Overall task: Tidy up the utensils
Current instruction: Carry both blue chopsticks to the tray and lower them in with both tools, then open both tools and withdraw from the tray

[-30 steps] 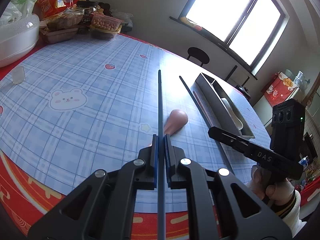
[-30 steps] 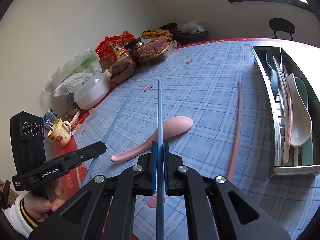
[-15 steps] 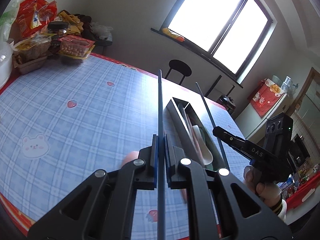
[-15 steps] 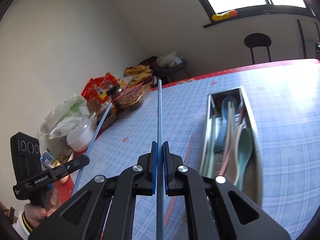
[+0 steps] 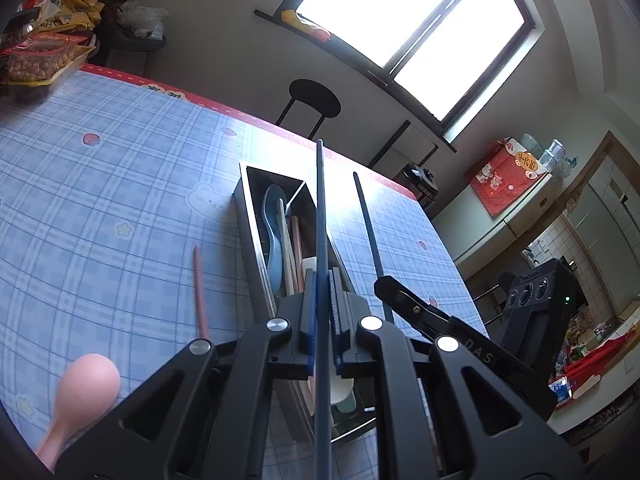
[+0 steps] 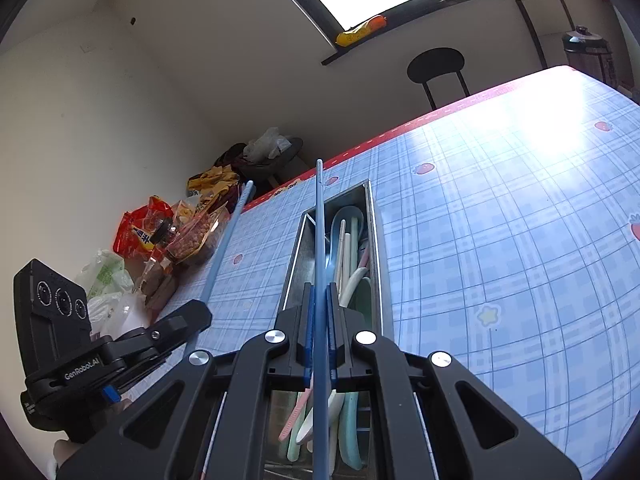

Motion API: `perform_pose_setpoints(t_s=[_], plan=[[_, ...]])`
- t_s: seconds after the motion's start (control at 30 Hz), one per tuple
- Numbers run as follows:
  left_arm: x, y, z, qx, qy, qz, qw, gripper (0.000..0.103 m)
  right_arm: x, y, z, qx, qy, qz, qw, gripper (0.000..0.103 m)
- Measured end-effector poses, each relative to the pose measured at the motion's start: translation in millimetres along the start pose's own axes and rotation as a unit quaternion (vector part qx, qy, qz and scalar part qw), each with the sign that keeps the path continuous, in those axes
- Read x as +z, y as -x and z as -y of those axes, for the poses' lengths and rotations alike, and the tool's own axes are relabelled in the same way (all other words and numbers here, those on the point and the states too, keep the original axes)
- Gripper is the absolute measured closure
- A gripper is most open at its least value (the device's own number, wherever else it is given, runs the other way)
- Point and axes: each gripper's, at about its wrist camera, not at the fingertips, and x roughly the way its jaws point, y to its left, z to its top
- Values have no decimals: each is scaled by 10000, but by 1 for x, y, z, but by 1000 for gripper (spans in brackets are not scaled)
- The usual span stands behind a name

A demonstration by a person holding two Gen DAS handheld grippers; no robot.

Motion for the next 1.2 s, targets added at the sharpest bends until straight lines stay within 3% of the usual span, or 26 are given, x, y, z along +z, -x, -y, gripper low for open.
perform_pose_setpoints(t_s=[0.43, 1.2], plan=[[-4, -48, -14, 88, 442, -240, 9987, 93, -8, -14, -1, -184, 47, -134, 9997, 97], [-12, -67, -4, 492, 283, -396, 9976, 92, -11, -25, -1, -237, 21, -272, 9993, 96]])
